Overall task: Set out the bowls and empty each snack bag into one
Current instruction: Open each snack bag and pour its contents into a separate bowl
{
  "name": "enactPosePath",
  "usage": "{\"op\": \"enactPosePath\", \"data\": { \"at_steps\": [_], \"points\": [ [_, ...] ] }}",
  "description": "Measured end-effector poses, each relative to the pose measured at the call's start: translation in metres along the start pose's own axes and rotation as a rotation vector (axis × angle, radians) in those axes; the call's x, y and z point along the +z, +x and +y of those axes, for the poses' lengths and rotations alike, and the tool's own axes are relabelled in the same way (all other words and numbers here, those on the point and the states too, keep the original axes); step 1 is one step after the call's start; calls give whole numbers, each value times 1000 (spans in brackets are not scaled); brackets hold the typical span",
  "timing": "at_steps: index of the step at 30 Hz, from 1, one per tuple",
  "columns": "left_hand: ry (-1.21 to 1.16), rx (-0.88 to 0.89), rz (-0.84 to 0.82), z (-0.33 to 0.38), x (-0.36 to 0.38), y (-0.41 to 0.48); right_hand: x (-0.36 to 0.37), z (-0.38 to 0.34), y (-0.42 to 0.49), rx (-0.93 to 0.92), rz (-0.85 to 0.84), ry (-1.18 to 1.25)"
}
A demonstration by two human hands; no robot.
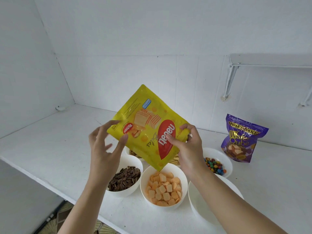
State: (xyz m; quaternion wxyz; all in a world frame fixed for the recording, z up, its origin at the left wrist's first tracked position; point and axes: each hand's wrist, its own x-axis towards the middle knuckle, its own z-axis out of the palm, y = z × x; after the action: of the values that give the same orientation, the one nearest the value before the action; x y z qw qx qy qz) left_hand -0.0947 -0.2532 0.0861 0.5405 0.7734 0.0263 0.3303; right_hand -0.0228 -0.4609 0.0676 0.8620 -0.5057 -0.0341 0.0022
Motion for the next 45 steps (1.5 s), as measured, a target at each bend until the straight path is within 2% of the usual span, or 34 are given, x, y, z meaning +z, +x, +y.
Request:
{"op": "enactPosePath", "data": {
  "at_steps": [4,6,9,13,17,27,33,40,42,45],
  "points": [
    [-334,-99,-207,-3,19,-19,6,5,-3,-5,-25,10],
    [-382,-100,-260,-5,28,-24,9,10,-7,-13,-39,-11],
    [-411,-127,-246,-6,35,-22,8,15,-9,-26,-64,4],
    [-460,-66,-299,1,42,-12,10,19,-12,-65,-97,-79],
    [-451,21,-343,5,44,2,12,20,-11,-133,-118,-182],
    [-472,10,-426,-2,56,4,1,24,-2,-172,-155,-273],
    [-413,42,-344,-5,53,16,-2,9,6,-247,-160,-329],
    [-220,77,-300,-22,57,8,-12,20,6,-199,-133,-486],
    [-221,36,-349,-26,57,5,-14,22,6,-202,-115,-522],
    [-218,-6,-511,-28,51,6,-16,23,7,-240,-50,-556]
  ]
}}
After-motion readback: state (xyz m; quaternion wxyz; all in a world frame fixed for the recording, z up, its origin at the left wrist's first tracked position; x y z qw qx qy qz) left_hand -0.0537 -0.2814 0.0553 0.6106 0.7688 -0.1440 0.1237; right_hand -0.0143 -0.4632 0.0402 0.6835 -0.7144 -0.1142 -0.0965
